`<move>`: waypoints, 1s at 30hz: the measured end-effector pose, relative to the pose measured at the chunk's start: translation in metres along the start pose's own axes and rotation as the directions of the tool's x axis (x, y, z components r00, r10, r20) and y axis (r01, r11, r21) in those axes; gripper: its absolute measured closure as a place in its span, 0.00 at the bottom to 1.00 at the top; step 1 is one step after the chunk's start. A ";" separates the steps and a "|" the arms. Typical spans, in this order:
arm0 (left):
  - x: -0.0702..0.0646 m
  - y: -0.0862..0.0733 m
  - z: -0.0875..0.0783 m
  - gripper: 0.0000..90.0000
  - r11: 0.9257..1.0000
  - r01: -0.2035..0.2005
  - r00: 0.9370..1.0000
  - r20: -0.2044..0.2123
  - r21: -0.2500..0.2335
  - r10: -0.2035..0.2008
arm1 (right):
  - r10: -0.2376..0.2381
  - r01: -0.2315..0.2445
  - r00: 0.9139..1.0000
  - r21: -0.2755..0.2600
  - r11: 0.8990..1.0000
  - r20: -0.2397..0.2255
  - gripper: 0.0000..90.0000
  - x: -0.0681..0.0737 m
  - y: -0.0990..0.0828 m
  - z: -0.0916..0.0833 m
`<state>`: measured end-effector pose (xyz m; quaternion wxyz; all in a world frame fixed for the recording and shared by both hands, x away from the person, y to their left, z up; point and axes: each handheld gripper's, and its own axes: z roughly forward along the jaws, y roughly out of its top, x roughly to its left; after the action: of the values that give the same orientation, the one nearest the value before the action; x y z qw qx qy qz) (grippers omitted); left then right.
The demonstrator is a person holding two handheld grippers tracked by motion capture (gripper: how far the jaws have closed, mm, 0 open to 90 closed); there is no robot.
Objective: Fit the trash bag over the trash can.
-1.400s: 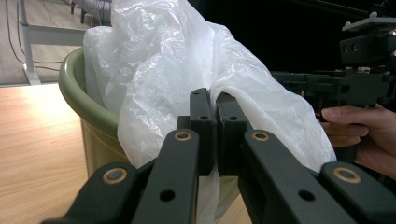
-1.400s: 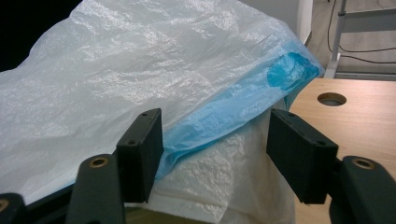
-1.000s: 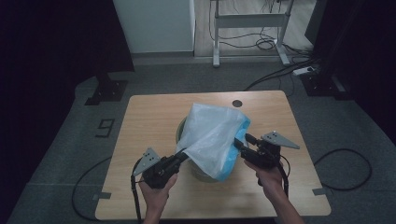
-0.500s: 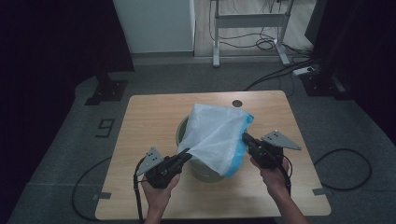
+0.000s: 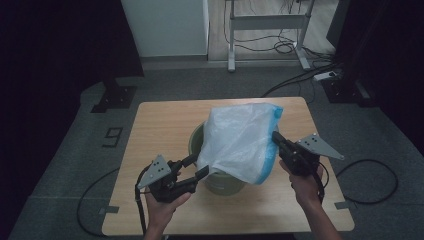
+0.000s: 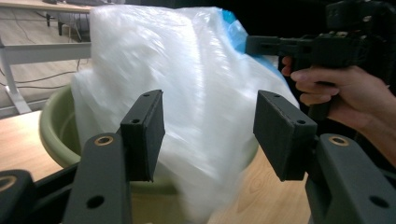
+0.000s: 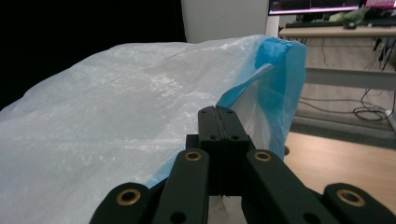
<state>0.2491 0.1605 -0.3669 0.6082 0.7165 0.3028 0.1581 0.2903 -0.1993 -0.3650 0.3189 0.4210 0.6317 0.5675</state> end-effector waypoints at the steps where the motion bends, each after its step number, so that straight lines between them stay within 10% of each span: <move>1: 0.001 0.003 0.001 0.48 1.000 -0.003 1.000 -0.003 0.006 0.003 | -0.006 0.006 1.000 -0.006 1.000 0.000 0.99 0.000 0.002 -0.001; 25: 0.012 0.034 0.049 0.53 0.987 -0.049 0.998 0.040 0.150 0.044 | -0.010 0.006 0.994 -0.040 0.999 -0.108 0.99 0.023 0.009 0.006; 30: 0.014 0.036 0.057 0.68 0.984 -0.061 0.998 0.043 0.167 0.055 | -0.006 0.000 0.992 -0.049 0.999 -0.126 0.99 0.023 0.007 0.005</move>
<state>0.3025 0.1227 -0.3464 0.5465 0.7766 0.2824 0.1361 0.2851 -0.1764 -0.3572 0.2894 0.3752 0.6371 0.6079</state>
